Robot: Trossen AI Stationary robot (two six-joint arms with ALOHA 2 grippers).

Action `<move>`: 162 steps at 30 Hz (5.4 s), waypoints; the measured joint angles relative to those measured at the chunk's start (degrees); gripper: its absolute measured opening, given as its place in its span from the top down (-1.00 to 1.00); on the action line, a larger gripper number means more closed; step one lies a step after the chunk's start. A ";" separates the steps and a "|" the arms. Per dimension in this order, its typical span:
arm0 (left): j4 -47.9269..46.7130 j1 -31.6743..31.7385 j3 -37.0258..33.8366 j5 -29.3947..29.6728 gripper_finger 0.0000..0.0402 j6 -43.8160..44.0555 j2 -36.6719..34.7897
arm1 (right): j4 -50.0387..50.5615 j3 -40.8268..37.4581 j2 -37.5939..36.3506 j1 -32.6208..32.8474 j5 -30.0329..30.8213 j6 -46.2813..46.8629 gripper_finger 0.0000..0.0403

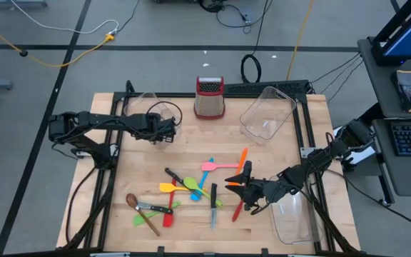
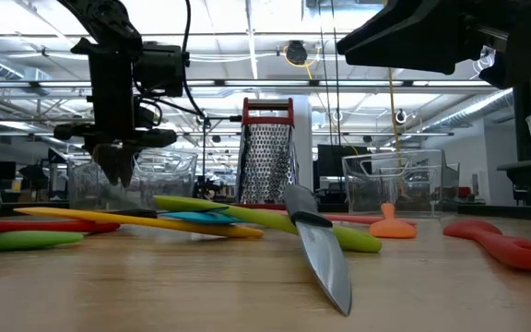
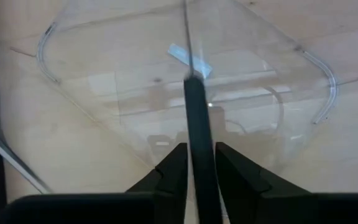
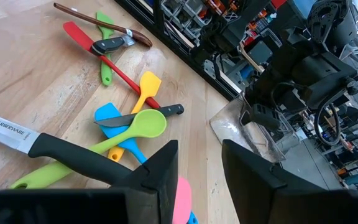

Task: Pick & Place Kitchen Items
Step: Put the right black knife into the top left transparent bin, then put the right silver knife into the top left transparent bin

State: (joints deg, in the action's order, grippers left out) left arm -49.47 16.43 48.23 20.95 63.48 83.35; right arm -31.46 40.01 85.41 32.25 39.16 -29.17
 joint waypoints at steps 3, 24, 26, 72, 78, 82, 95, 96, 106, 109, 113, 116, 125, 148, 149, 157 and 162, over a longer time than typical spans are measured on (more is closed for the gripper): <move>-0.01 -0.04 0.00 -0.11 0.42 -0.22 0.00 | 0.00 0.00 0.00 -0.02 0.00 0.00 0.42; -1.39 -7.95 4.26 -6.09 0.24 -2.61 -22.95 | -0.01 0.00 0.00 -0.02 -0.02 0.00 0.42; -1.34 -11.84 4.26 -7.46 0.24 -0.76 -24.25 | -0.02 0.00 0.00 0.00 -0.02 0.00 0.42; 43.58 -46.88 8.95 8.96 0.24 -63.95 12.59 | 3.00 -0.16 0.00 -0.02 -0.02 10.92 0.42; 46.14 -46.44 9.88 12.14 0.24 -85.70 12.96 | 3.01 -1.36 0.00 0.00 4.53 15.59 0.42; 47.32 -45.94 9.88 12.12 0.24 -95.24 12.96 | 3.04 -2.83 0.00 -0.06 8.79 17.54 0.42; 53.44 -41.44 10.26 2.41 0.24 -105.82 13.00 | 2.38 -15.44 -13.44 -4.40 -4.34 32.01 0.42; 53.49 -40.99 10.83 1.82 0.24 -105.82 13.33 | 2.57 -16.58 -15.66 -5.02 -6.16 32.49 0.42; 41.37 -37.14 23.75 -2.03 0.24 -110.47 23.21 | 2.51 -24.65 -35.53 -10.62 -22.94 33.99 0.42; 34.48 -36.35 28.30 -1.99 0.24 -112.65 25.86 | 2.60 -25.48 -38.79 -11.79 -25.41 34.51 0.42; 29.73 -35.91 31.58 -3.90 0.24 -113.20 26.23 | 2.58 -25.83 -40.79 -12.61 -25.95 34.51 0.42; 28.65 -35.66 31.71 -8.30 0.24 -116.91 26.22 | 2.76 -25.83 -41.18 -12.85 -25.95 34.51 0.42; 24.49 -34.80 31.65 -14.51 0.24 -120.39 26.31 | 2.44 -25.81 -41.06 -12.85 -25.77 34.71 0.42; 30.79 -32.57 31.61 -17.98 0.24 -126.70 30.49 | 2.70 -25.73 -41.06 -12.83 -25.77 37.53 0.42; 30.07 -32.59 31.61 -17.90 0.24 -126.44 30.49 | 2.71 -25.73 -41.07 -12.83 -25.77 37.53 0.42; 28.41 -32.45 31.61 -17.67 0.24 -126.38 30.47 | 2.95 -25.73 -41.07 -12.83 -25.77 37.53 0.42; 28.21 -32.04 31.61 -17.92 0.24 -126.79 30.47 | 2.99 -25.73 -41.07 -12.81 -25.77 38.02 0.42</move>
State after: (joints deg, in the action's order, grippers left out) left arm -21.26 -15.62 79.83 3.03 -63.31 113.82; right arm -28.47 14.28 44.34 19.44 13.39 8.85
